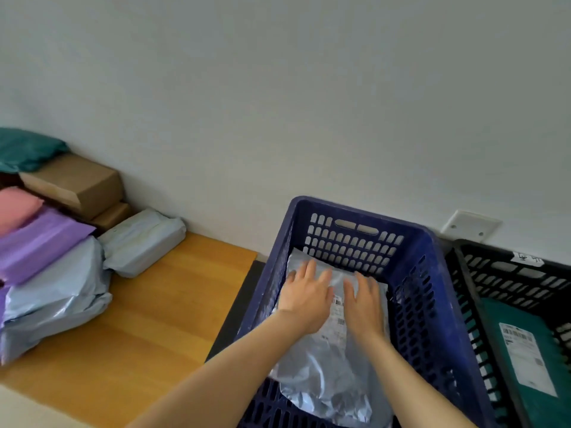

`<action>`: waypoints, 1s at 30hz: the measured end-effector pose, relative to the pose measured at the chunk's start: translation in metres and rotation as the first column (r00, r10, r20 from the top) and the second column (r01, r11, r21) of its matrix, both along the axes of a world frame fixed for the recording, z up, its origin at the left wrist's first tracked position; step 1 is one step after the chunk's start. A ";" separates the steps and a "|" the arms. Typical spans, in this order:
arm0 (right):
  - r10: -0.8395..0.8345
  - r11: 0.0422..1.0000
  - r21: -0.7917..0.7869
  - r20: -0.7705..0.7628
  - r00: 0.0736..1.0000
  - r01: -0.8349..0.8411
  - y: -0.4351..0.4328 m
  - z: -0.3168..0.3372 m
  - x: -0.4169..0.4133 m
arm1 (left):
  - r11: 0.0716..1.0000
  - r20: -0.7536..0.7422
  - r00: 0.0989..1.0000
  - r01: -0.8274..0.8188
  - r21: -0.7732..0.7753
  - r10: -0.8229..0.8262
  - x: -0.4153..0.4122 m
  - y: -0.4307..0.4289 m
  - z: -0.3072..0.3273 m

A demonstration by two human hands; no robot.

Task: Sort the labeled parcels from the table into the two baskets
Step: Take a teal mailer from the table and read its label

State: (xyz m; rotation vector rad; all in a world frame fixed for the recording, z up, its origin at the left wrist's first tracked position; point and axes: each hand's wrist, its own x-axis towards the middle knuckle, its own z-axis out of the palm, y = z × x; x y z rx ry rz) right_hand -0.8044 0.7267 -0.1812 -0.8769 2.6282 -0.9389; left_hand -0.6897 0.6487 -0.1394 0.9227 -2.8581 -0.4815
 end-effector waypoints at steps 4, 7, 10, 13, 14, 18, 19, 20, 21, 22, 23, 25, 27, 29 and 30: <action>-0.001 0.992 -0.124 -0.030 1.000 -0.003 -0.027 0.044 0.034 | 0.996 -0.205 0.979 -0.017 -0.084 -0.001 0.042 -0.023 0.045; 0.026 0.982 -0.182 -0.074 0.997 -0.039 -0.047 0.070 0.072 | 0.991 -0.241 0.970 -0.034 -0.130 0.002 0.089 -0.048 0.072; 0.067 0.968 -0.234 -0.122 0.990 -0.094 -0.070 0.089 0.117 | 0.987 -0.242 0.968 -0.093 -0.131 0.059 0.145 -0.074 0.091; 0.103 0.958 -0.249 -0.163 0.981 -0.142 -0.095 0.102 0.166 | 0.977 -0.245 0.962 -0.161 -0.138 0.124 0.205 -0.098 0.105; 0.121 0.955 -0.248 -0.172 0.978 -0.162 -0.104 0.104 0.182 | 0.974 -0.239 0.961 -0.178 -0.138 0.142 0.226 -0.106 0.109; 0.199 0.938 -0.248 -0.182 0.963 -0.241 -0.139 0.109 0.244 | 0.958 -0.199 0.955 -0.250 -0.142 0.220 0.307 -0.136 0.119; 0.218 0.934 -0.248 -0.169 0.961 -0.256 -0.147 0.110 0.260 | 0.951 -0.202 0.948 -0.276 -0.140 0.245 0.327 -0.142 0.120; 0.240 0.929 -0.249 -0.155 0.958 -0.273 -0.156 0.111 0.275 | 0.943 -0.210 0.939 -0.305 -0.137 0.273 0.346 -0.150 0.120; 0.264 0.923 -0.248 -0.146 0.953 -0.293 -0.164 0.113 0.288 | 0.932 -0.218 0.927 -0.337 -0.132 0.305 0.364 -0.157 0.120; 0.289 0.915 -0.248 -0.142 0.947 -0.317 -0.173 0.114 0.301 | 0.919 -0.223 0.914 -0.372 -0.130 0.339 0.381 -0.166 0.119; 0.313 0.907 -0.248 -0.143 0.939 -0.340 -0.182 0.115 0.313 | 0.905 -0.227 0.900 -0.406 -0.128 0.372 0.398 -0.174 0.117; 0.343 0.897 -0.239 -0.157 0.926 -0.373 -0.201 0.118 0.334 | 0.878 -0.237 0.872 -0.464 -0.119 0.428 0.429 -0.189 0.112; 0.364 0.890 -0.226 -0.175 0.915 -0.397 -0.220 0.119 0.355 | 0.853 -0.230 0.846 -0.512 -0.101 0.481 0.457 -0.202 0.106; 0.395 0.878 -0.213 -0.187 0.900 -0.429 -0.241 0.120 0.373 | 0.822 -0.210 0.814 -0.565 -0.075 0.541 0.483 -0.216 0.097; 0.408 0.872 -0.211 -0.188 0.893 -0.442 -0.253 0.119 0.381 | 0.805 -0.195 0.798 -0.590 -0.065 0.570 0.495 -0.223 0.092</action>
